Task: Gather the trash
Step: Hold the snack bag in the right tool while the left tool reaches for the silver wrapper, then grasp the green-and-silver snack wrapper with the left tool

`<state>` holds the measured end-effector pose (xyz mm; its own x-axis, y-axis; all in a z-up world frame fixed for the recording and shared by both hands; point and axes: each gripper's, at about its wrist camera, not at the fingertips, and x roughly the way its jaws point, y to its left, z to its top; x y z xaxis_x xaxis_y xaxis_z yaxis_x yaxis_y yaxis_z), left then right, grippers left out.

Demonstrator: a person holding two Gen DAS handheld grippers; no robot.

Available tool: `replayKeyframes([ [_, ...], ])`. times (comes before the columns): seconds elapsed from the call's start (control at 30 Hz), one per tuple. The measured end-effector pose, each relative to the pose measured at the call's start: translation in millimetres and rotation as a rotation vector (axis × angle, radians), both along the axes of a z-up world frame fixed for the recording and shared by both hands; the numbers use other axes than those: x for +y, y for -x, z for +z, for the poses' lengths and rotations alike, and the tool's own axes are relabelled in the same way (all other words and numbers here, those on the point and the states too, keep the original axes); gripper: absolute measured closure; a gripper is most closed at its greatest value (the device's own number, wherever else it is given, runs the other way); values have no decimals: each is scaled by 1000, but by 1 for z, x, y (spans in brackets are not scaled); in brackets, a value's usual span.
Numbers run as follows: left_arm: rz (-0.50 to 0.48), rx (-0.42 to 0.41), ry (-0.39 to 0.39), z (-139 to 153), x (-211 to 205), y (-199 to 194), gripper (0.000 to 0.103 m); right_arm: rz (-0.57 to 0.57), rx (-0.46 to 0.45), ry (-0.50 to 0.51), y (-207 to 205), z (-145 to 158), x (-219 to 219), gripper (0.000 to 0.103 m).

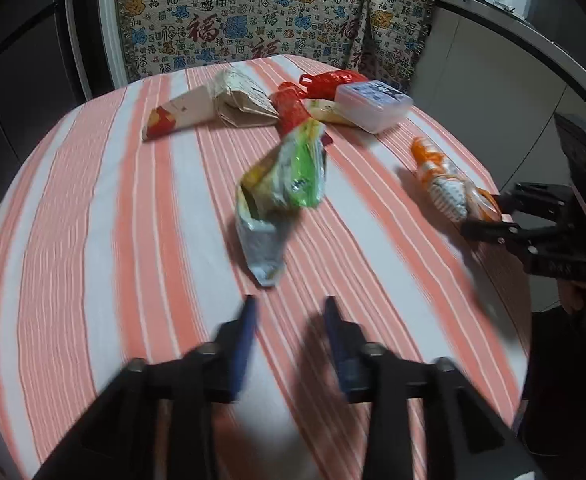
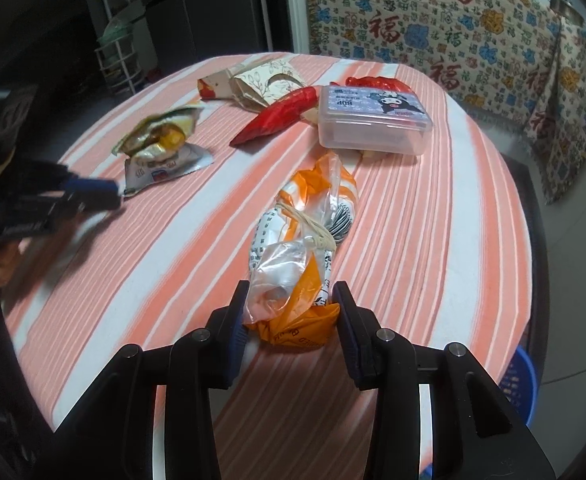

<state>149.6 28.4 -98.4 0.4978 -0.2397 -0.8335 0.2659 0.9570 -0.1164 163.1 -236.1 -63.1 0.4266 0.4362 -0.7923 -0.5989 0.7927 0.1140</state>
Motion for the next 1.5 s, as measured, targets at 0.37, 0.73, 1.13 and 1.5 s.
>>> replayKeyframes([
  [0.37,31,-98,-59,11,6,-41,29,-20,28,-43,-9,2,-7,41],
  [0.73,28,-43,61,8,27,-101,26,-24,28,-117,-19,14,-6,35],
  [1.13,-4,19,14,-1,8,-96,71,3,54,-57,-23,9,14,38],
  [1.5,51,-35,31,23,-40,-36,74,-24,26,-66,-8,25,-6,65],
])
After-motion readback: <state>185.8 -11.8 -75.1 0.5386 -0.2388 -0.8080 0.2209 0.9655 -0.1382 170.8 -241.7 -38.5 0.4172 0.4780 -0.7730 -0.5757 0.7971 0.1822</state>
